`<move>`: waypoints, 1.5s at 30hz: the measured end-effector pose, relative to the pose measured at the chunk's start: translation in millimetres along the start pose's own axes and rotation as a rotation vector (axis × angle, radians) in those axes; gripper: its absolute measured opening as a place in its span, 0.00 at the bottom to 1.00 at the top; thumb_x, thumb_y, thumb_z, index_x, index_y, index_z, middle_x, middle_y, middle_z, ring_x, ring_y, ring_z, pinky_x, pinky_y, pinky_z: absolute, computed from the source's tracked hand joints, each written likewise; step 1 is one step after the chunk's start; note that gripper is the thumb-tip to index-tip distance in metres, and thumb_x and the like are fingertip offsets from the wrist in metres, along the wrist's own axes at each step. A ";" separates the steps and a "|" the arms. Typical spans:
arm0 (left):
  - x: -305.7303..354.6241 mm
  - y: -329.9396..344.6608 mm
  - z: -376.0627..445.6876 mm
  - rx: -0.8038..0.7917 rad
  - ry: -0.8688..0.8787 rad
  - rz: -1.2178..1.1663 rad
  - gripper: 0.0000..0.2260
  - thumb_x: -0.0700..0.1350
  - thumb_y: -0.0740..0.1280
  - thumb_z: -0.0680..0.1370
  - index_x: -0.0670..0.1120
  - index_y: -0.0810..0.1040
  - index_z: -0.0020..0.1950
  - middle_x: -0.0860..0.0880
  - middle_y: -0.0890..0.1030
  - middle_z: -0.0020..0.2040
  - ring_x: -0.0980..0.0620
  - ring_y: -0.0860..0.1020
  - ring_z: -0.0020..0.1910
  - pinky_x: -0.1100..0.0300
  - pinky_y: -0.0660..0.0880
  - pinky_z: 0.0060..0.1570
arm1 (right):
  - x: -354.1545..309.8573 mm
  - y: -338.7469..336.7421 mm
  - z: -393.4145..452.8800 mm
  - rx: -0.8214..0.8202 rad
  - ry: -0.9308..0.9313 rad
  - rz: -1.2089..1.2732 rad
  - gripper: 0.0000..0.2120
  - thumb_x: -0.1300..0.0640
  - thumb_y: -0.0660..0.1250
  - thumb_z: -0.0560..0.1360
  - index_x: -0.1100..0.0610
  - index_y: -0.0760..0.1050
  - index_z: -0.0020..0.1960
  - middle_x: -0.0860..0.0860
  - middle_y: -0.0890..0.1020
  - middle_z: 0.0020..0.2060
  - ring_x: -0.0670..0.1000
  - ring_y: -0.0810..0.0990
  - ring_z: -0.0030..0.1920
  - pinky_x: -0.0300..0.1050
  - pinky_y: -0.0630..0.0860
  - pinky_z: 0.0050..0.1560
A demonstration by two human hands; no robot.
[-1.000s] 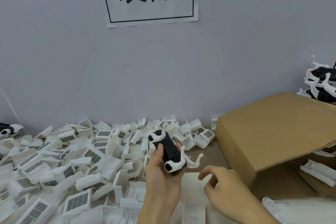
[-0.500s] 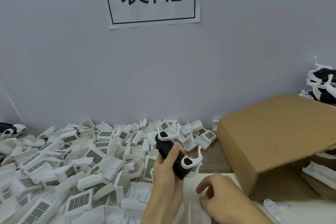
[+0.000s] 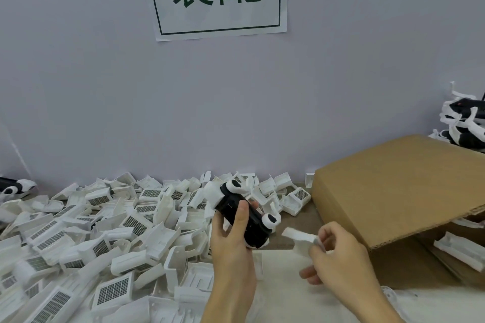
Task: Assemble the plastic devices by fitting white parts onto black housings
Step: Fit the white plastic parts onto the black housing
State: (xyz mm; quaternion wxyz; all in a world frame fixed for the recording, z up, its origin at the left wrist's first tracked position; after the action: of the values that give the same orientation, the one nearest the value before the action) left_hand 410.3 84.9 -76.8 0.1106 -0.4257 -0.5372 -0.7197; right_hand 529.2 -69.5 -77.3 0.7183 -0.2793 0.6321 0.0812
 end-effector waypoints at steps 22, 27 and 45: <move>-21.8 8.0 -3.7 -0.172 -0.065 0.551 0.09 0.50 0.74 0.76 0.49 0.83 0.53 0.45 0.87 0.44 0.45 0.86 0.44 0.56 0.81 0.42 | -17.4 35.1 -3.1 -0.223 -0.164 0.331 0.21 0.61 0.57 0.83 0.38 0.83 0.55 0.47 0.87 0.49 0.48 0.86 0.51 0.43 0.81 0.46; -29.3 6.9 -3.2 -0.157 -0.119 0.538 0.06 0.49 0.70 0.79 0.50 0.84 0.53 0.44 0.86 0.46 0.43 0.85 0.48 0.46 0.82 0.51 | -7.6 30.5 3.0 -0.094 -0.120 0.347 0.13 0.54 0.60 0.83 0.54 0.84 0.54 0.55 0.85 0.43 0.58 0.84 0.50 0.57 0.83 0.52; -29.9 15.4 -9.9 -0.212 -0.187 0.474 0.13 0.45 0.59 0.85 0.58 0.80 0.61 0.52 0.85 0.57 0.53 0.83 0.58 0.49 0.76 0.64 | -22.5 14.3 -7.5 0.172 -0.384 0.289 0.22 0.62 0.76 0.71 0.41 0.76 0.58 0.40 0.83 0.50 0.39 0.81 0.52 0.34 0.78 0.43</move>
State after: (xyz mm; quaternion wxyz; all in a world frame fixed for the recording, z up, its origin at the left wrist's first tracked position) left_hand 433.2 61.2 -88.8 0.1805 -0.6133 -0.3523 -0.6835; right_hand 511.8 -56.2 -60.4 0.8273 -0.1032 0.5218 0.1804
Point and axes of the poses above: each hand's wrist, its own z-axis towards the middle knuckle, its own y-axis out of the palm, x = y × z, the point moved 8 cm from there along z, towards the middle knuckle
